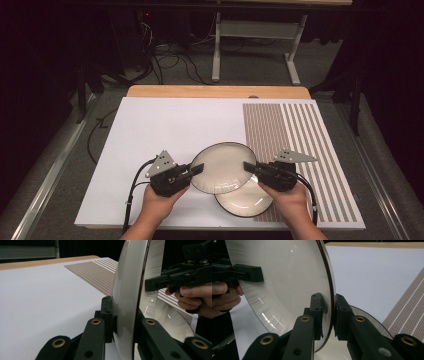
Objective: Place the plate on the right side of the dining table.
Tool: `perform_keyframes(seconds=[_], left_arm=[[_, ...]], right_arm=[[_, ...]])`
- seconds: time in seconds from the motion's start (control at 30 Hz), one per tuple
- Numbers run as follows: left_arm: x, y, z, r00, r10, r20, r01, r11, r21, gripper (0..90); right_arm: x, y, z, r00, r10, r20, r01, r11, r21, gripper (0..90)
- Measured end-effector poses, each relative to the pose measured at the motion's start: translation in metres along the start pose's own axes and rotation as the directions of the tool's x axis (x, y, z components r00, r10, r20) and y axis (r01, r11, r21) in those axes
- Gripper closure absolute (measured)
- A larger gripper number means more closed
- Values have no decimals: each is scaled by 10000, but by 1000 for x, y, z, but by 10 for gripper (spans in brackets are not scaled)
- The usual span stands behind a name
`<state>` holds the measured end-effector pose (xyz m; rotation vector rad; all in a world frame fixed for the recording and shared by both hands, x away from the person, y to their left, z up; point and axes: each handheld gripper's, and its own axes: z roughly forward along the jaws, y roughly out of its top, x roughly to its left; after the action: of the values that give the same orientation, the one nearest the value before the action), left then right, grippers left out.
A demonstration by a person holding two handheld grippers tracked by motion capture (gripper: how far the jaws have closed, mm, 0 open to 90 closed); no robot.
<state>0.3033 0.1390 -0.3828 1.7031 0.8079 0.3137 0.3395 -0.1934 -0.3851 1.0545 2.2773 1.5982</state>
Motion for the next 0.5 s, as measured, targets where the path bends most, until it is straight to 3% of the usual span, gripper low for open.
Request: perform_keyframes(seconds=[0.17, 0.5], left_arm=[[-3, 3, 1, 9997, -232, 26, 232, 9997, -80, 798], [-7, 14, 10, 10000, -56, 50, 56, 10000, -2, 788]], right_arm=[[0, 2, -6, 10000, 63, -3, -63, 9999, -108, 828], [1, 14, -28, 9984, -437, 357, 455, 9977, -502, 851]])
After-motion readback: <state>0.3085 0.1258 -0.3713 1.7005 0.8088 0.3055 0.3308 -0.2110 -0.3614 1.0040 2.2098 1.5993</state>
